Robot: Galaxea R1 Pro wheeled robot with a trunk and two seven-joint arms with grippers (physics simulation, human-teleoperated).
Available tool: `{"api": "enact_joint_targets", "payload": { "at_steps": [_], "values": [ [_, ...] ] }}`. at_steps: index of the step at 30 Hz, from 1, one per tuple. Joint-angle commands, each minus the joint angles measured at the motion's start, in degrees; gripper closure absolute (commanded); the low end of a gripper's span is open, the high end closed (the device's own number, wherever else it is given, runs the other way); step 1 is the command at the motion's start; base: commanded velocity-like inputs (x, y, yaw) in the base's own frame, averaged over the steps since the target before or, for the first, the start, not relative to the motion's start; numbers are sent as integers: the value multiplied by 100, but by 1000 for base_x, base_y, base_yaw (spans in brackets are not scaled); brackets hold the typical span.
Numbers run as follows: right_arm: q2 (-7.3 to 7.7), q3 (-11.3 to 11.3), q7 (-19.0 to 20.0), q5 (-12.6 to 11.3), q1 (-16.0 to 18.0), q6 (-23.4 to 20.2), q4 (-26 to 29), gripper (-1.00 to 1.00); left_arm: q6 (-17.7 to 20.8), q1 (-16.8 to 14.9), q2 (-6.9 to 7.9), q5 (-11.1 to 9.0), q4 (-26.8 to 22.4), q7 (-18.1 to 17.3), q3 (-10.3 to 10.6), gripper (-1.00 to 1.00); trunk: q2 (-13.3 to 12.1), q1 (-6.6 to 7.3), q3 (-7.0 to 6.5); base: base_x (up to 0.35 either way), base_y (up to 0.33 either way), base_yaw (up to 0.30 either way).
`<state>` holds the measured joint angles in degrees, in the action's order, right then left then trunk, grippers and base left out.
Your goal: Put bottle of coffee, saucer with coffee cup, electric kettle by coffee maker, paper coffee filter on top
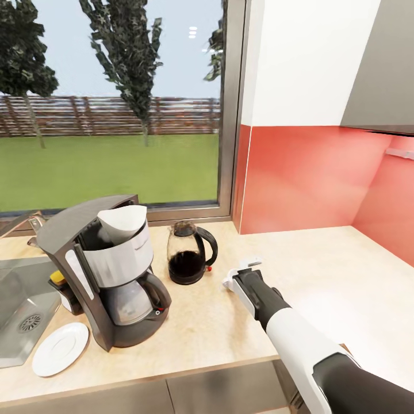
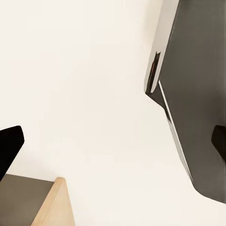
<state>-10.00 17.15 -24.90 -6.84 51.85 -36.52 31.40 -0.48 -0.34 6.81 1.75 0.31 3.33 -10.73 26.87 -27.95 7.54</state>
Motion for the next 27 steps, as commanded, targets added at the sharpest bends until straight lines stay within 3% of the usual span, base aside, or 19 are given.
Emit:
{"api": "enact_joint_targets", "payload": {
  "at_steps": [1,21,27],
  "values": [
    [0,16,-28,-283,1,39,-24,100,-5,-5,-2,19,4,10,-35,-100,7,-4,12,0,0,0],
    [0,16,-26,-283,1,39,79,100,-5,-1,-2,19,4,4,-35,-100,7,-4,12,0,0,0],
    [0,9,-32,-283,1,36,572,100,-5,-4,-4,19,-4,-6,-30,-100,7,-4,12,0,0,0]
  ]
}}
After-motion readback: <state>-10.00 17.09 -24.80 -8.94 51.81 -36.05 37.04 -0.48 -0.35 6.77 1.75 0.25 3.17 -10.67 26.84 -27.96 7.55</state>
